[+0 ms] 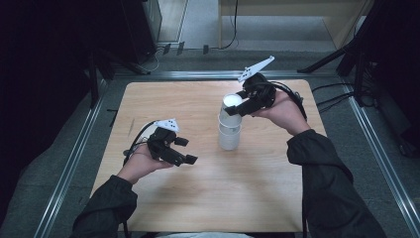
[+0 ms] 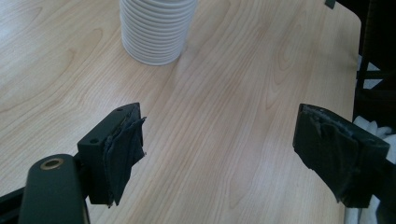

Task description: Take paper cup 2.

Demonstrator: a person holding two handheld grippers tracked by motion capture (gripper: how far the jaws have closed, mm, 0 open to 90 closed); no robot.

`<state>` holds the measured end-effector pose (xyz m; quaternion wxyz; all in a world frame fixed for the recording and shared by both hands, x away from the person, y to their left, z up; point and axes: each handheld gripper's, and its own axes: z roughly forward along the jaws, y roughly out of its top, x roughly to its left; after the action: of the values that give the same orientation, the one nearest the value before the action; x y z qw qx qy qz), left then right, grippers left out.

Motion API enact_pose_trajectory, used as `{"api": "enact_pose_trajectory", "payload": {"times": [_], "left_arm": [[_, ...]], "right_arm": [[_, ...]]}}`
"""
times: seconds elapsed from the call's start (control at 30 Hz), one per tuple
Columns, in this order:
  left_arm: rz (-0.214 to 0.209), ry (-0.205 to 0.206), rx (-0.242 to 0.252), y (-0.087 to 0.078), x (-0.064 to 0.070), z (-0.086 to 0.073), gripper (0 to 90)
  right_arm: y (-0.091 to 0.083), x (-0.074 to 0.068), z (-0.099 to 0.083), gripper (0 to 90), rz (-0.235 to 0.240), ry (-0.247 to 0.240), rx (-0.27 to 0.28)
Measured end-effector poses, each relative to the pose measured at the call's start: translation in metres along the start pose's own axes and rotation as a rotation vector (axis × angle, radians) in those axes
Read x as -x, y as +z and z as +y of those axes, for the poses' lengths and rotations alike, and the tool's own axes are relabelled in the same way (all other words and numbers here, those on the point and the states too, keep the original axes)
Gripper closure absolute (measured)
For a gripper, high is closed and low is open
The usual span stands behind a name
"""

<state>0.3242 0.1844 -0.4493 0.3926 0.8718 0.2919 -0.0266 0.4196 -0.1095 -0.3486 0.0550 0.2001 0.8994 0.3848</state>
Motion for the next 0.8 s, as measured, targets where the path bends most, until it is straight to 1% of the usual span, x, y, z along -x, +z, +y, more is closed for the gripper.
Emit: {"api": "enact_pose_trajectory", "payload": {"times": [0.07, 0.13, 0.23, 0.3, 0.33, 0.4, 0.53, 0.6, 0.8], "left_arm": [[0.006, 0.005, 0.000, 0.000, 0.000, 0.000, 16.1], [0.005, 0.006, 0.004, 0.001, 0.000, 0.001, 16.1], [0.015, 0.018, 0.017, 0.000, 0.000, 0.001, 16.6], [-0.002, 0.027, 0.034, -0.001, 0.000, 0.001, 23.6], [-0.010, 0.027, 0.036, -0.001, -0.001, 0.002, 23.6], [-0.008, 0.022, 0.036, -0.001, -0.001, 0.002, 23.5], [-0.014, 0.016, 0.027, 0.001, -0.002, 0.003, 23.5], [-0.015, 0.021, 0.022, 0.002, -0.002, 0.003, 23.5], [-0.018, 0.023, 0.023, 0.004, -0.003, 0.006, 23.6]], "right_arm": [[-0.005, -0.002, 0.004, 35.5, 0.001, -0.002, 0.006], [-0.010, -0.004, 0.008, 35.5, -0.005, -0.009, 0.008], [-0.019, -0.008, 0.013, 35.8, -0.020, -0.019, 0.019], [-0.025, -0.011, 0.015, 35.9, -0.026, -0.018, 0.022], [-0.027, -0.012, 0.016, 36.0, -0.022, -0.017, 0.022], [-0.032, -0.015, 0.016, 36.0, -0.019, -0.018, 0.017], [-0.042, -0.020, 0.015, 36.0, -0.007, -0.020, 0.024], [-0.046, -0.022, 0.013, 36.0, -0.009, -0.028, 0.019], [-0.055, -0.032, 0.005, 36.0, 0.012, -0.047, 0.029]]}}
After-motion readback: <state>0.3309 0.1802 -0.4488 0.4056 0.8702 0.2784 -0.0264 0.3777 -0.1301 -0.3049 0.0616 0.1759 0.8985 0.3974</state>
